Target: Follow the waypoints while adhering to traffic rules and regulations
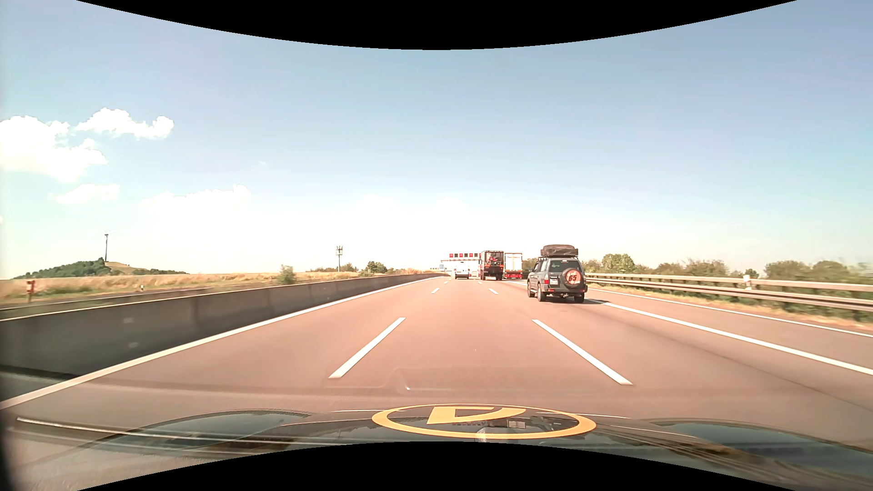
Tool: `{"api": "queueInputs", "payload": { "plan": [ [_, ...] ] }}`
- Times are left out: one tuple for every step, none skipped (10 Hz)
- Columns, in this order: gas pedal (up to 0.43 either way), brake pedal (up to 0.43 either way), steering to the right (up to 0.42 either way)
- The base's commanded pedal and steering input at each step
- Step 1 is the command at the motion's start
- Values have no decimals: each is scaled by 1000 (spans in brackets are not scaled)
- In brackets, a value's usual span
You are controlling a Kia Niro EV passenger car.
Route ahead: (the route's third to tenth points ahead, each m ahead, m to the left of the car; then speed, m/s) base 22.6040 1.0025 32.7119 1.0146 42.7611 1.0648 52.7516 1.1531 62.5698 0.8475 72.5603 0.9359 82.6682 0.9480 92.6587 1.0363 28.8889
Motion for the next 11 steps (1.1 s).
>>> {"api": "queueInputs", "payload": {
  "plan": [
    [268, 0, -2],
    [280, 0, -2],
    [299, 0, -2],
    [299, 0, -2],
    [311, 0, -2],
    [331, 0, -2],
    [350, 0, -2],
    [350, 0, -2],
    [350, 0, -2],
    [350, 0, -2],
    [350, 0, -2]
  ]
}}
